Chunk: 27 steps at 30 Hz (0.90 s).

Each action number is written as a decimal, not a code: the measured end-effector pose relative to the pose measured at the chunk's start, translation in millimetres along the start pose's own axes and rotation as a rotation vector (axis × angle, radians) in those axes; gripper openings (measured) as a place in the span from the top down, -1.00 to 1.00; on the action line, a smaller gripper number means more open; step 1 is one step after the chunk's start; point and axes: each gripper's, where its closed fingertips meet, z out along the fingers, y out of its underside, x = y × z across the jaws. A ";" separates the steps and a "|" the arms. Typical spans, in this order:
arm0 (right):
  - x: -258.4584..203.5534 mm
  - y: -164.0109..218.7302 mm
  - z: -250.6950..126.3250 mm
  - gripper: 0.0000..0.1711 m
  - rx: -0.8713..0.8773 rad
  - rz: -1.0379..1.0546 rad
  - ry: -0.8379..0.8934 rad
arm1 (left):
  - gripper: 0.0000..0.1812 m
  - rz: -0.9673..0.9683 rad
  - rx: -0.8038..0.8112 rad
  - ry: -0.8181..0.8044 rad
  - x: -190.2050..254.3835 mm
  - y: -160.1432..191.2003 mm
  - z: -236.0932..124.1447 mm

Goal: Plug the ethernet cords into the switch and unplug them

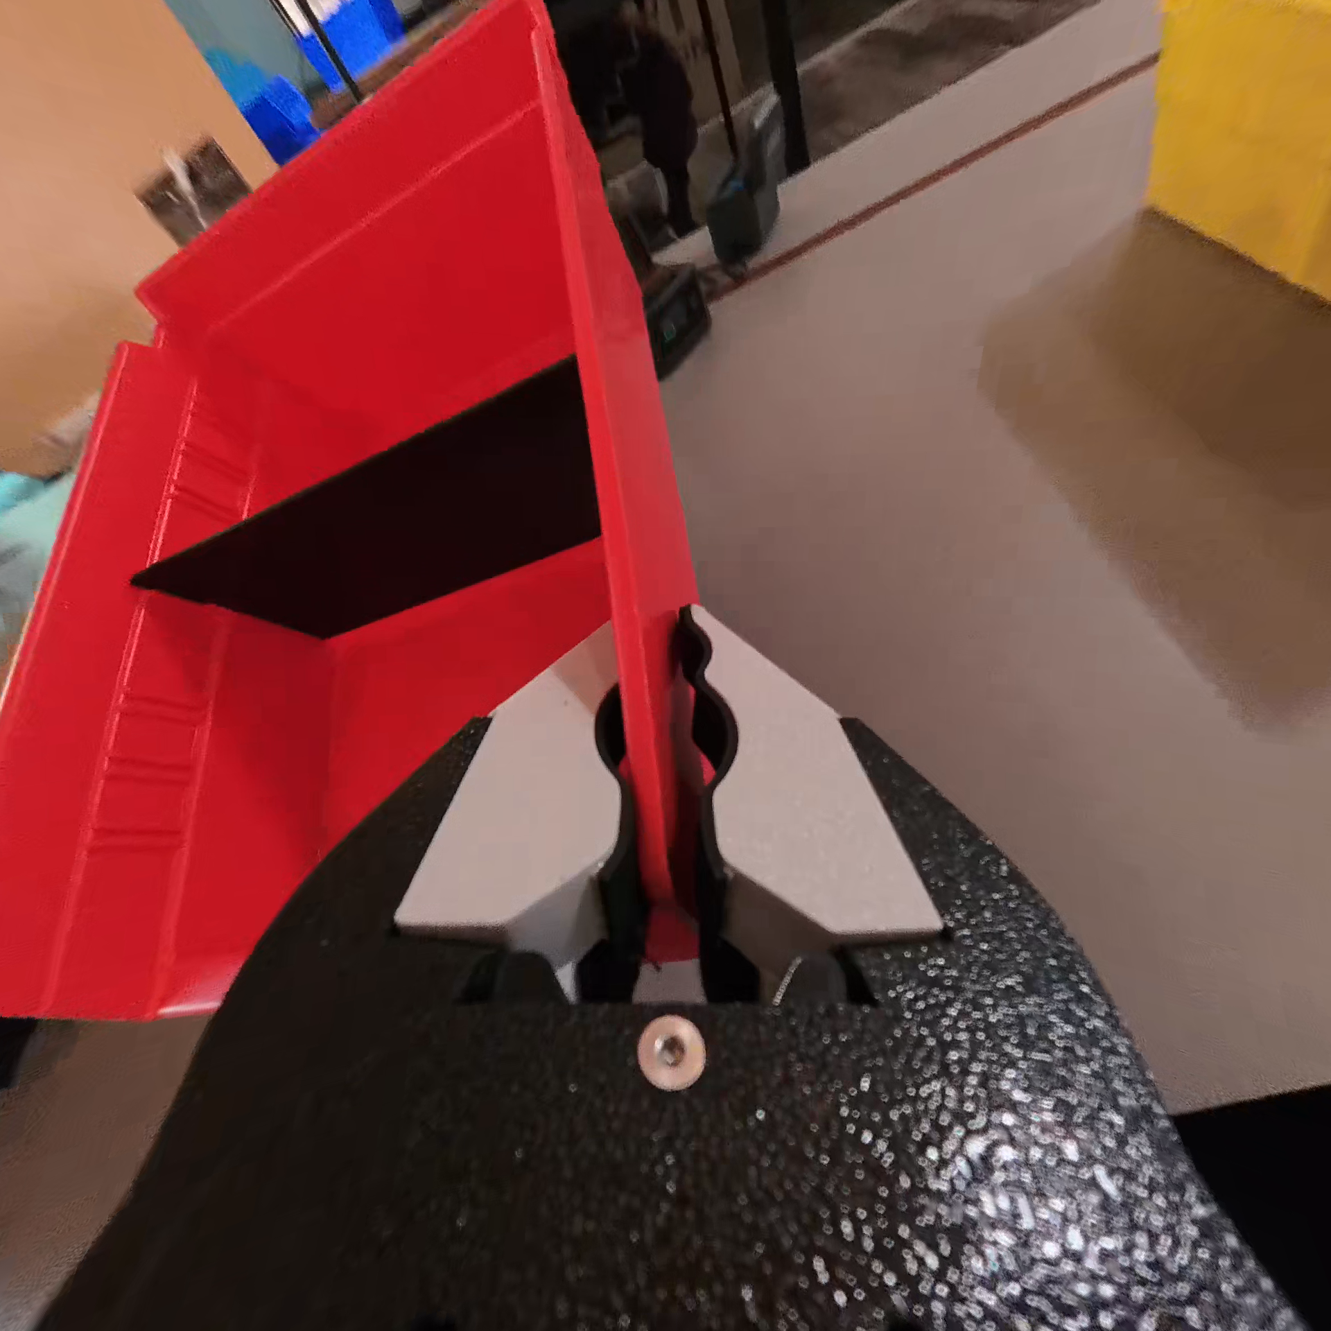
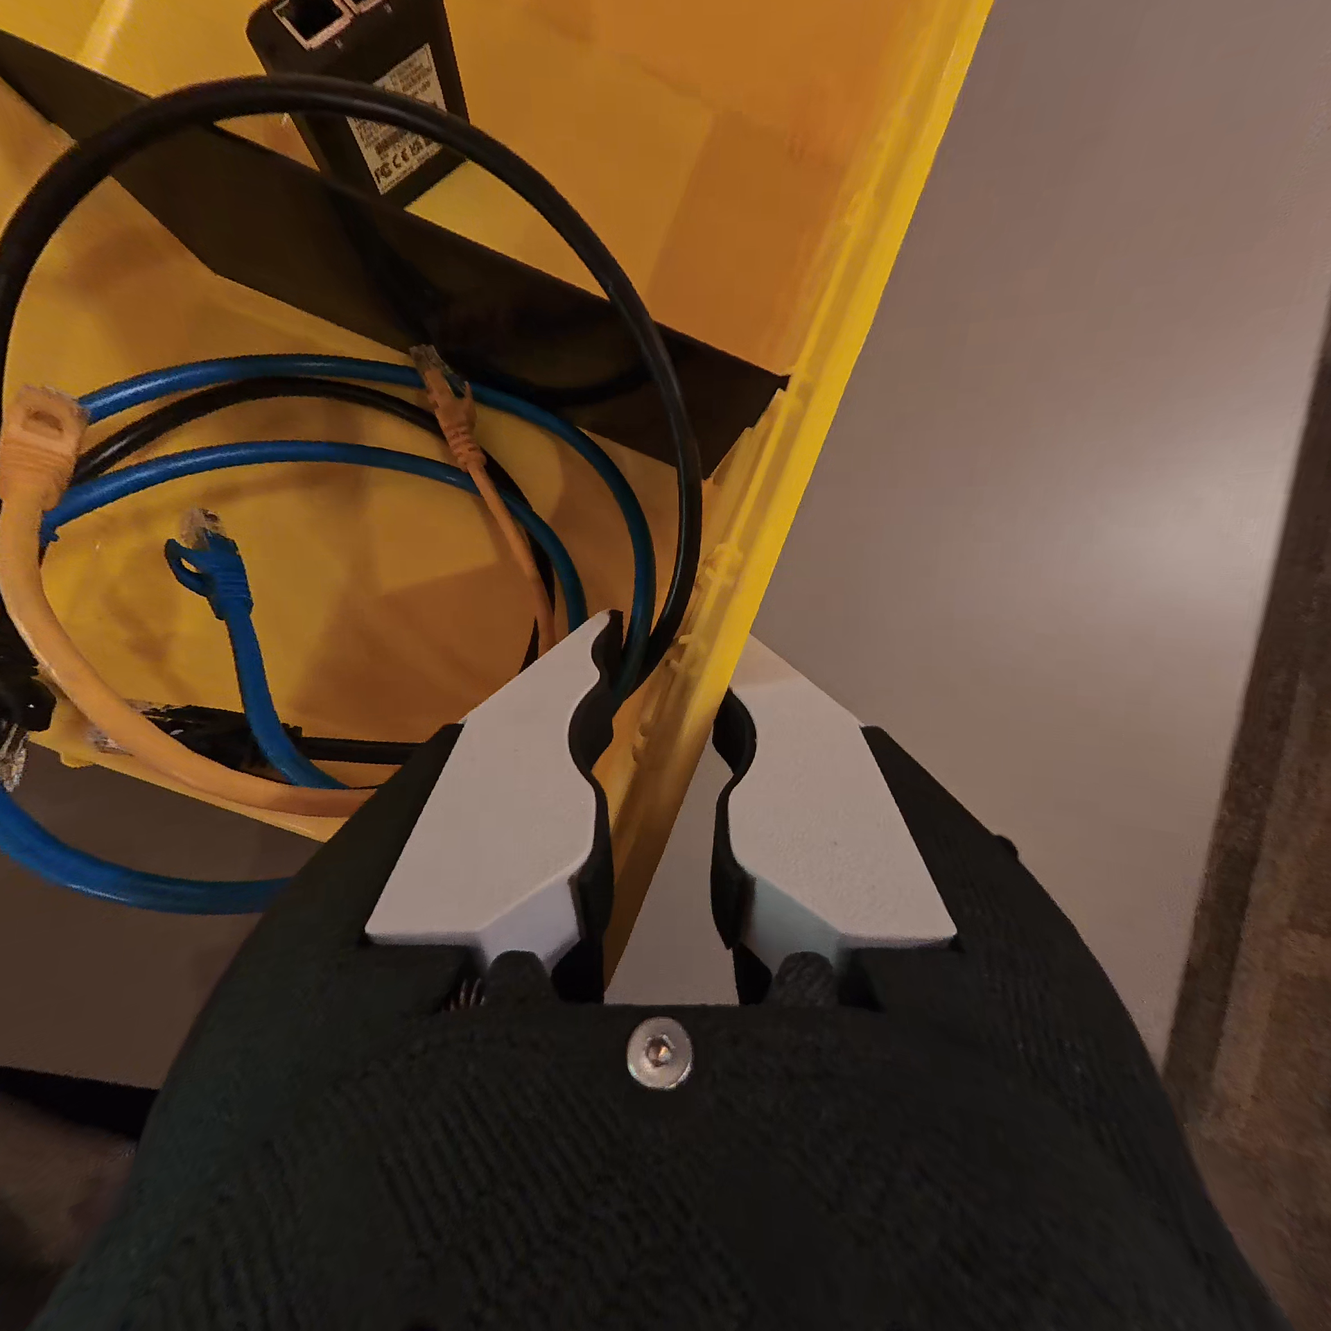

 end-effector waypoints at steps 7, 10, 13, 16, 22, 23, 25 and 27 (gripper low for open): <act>-80.4 -24.7 8.4 0.73 0.030 -0.092 -0.085 | 0.94 0.058 0.158 -0.107 -11.9 -38.7 -26.4; -134.2 -33.6 8.8 0.53 0.065 -0.168 -0.195 | 0.94 0.072 0.181 -0.124 -12.7 -46.4 -32.7; -191.0 -40.7 3.1 0.37 0.110 -0.199 -0.326 | 0.93 0.069 0.187 -0.122 -12.0 -50.7 -35.9; -242.0 -49.6 -8.0 0.20 0.198 -0.219 -0.478 | 0.93 0.063 0.195 -0.115 -10.2 -54.4 -37.5; -232.8 -73.4 -44.4 0.03 0.333 -0.188 -0.598 | 0.94 0.083 0.259 -0.086 5.4 -80.9 -49.0; -215.9 -80.0 -49.3 0.03 0.365 -0.171 -0.564 | 0.94 0.097 0.280 -0.064 14.0 -91.0 -51.0; -176.7 -93.2 -63.8 0.03 0.444 -0.124 -0.492 | 0.94 0.137 0.341 0.014 39.9 -116.6 -55.9; -125.0 -105.8 -80.9 0.11 0.538 -0.035 -0.367 | 0.94 0.166 0.421 0.143 76.1 -146.3 -61.7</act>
